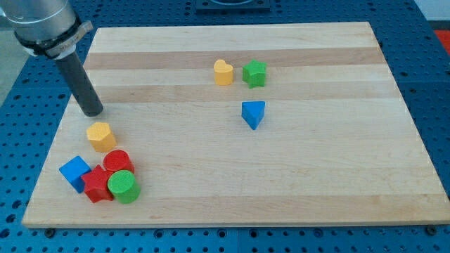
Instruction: Move the yellow hexagon above to the red star
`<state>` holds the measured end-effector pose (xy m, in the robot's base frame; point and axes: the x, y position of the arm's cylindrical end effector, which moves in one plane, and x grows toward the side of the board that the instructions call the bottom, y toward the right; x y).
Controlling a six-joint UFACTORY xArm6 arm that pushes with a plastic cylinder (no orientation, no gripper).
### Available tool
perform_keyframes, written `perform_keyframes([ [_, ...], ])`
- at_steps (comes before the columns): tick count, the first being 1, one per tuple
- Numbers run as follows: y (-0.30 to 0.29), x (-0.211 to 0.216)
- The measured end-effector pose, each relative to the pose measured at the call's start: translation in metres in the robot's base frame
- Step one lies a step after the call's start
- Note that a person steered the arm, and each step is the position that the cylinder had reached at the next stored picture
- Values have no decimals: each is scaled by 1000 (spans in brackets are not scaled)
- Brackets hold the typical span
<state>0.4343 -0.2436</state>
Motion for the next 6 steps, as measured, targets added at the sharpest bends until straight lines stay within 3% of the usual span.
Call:
perform_keyframes([
  [3,19,79],
  [4,23,75],
  [6,90,-30],
])
